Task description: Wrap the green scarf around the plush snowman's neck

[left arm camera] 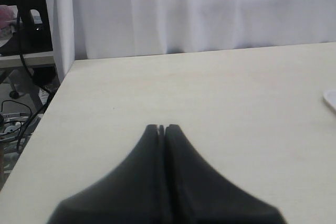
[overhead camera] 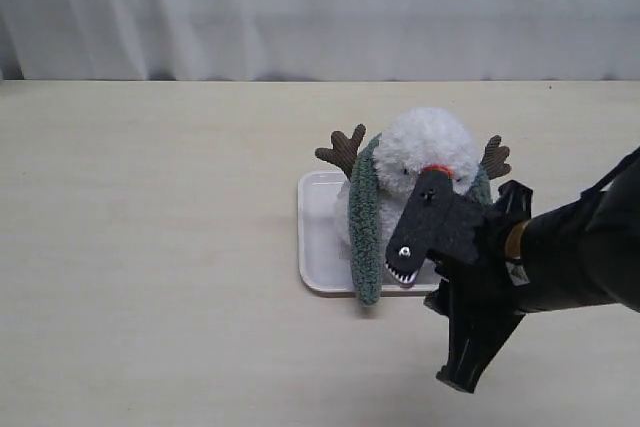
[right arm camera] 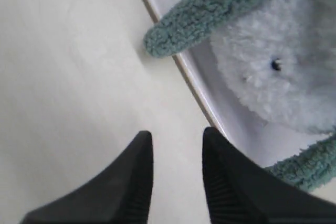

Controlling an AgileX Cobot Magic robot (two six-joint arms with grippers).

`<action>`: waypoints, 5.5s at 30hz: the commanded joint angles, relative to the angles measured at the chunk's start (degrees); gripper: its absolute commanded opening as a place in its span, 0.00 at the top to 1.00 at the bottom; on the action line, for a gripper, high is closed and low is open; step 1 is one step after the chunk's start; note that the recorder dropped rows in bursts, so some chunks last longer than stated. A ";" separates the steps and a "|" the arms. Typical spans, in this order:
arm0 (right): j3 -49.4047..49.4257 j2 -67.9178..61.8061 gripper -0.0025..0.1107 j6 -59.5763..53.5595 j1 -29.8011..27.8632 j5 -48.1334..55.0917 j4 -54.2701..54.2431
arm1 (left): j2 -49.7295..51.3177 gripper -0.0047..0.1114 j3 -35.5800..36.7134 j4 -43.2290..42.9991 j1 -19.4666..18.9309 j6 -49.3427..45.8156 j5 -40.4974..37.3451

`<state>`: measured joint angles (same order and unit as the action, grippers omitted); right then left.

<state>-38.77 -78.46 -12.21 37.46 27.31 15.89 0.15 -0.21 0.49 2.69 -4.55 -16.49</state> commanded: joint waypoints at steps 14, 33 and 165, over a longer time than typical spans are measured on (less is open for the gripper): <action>-25.84 -0.01 0.94 24.58 5.38 16.29 4.75 | -0.15 0.96 0.21 0.13 -0.01 0.35 0.65; -52.57 -28.94 0.94 44.32 12.40 40.40 23.69 | -0.15 0.96 0.21 0.02 -0.01 0.35 0.55; -18.85 -23.73 0.94 57.58 10.70 34.28 26.95 | -0.15 0.96 0.21 0.02 -0.01 0.35 0.52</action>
<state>-59.20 -102.66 45.91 48.08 61.61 42.12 0.15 -0.21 0.49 2.69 -4.55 -16.49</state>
